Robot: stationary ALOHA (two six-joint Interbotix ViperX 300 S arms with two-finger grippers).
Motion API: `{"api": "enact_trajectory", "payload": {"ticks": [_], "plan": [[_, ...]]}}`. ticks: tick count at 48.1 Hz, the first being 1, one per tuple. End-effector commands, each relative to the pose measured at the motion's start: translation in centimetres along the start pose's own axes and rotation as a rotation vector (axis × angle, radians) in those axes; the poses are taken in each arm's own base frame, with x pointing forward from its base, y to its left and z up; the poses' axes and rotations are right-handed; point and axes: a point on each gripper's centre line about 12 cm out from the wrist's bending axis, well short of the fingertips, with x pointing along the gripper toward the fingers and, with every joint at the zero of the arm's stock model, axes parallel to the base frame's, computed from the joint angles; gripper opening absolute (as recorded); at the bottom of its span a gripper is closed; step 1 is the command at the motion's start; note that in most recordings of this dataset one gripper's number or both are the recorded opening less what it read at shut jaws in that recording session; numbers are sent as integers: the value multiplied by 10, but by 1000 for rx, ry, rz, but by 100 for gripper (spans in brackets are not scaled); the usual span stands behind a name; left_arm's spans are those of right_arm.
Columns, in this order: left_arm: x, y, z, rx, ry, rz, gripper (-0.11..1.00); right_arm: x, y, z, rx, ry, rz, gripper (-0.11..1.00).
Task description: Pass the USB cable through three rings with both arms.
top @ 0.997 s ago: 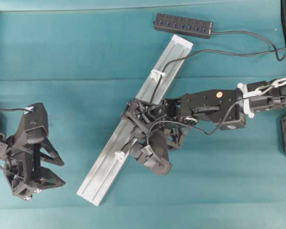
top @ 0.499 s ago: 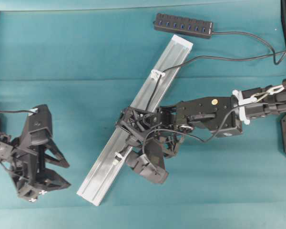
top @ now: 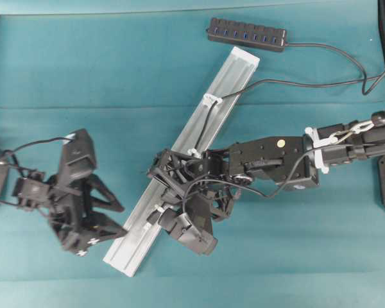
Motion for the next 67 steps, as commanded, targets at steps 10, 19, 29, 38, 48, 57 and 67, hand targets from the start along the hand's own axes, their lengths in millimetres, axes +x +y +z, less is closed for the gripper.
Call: {"api": "enact_trajectory", "payload": {"ticks": [10,19,29,38,48,57,67], "plan": [[25,-3,13,-7,-36,-12,80,2,4,3,6,2,22,8],[30,-4,15,-14,-63,-38,80,5,6,1,9,8,31,8],[31,-4,15,-14,-65,-40,80,9,3,-2,16,11,23,8],[33,-5,16,-17,-66,-41,78,9,-2,-5,26,7,-3,8],[44,2,9,-43,-29,-6,75,9,-3,-7,29,8,-6,8],[56,12,-2,-84,18,37,85,9,-3,-7,30,9,-1,8],[60,12,1,-89,9,35,89,9,-3,-7,30,9,-3,8]]}}
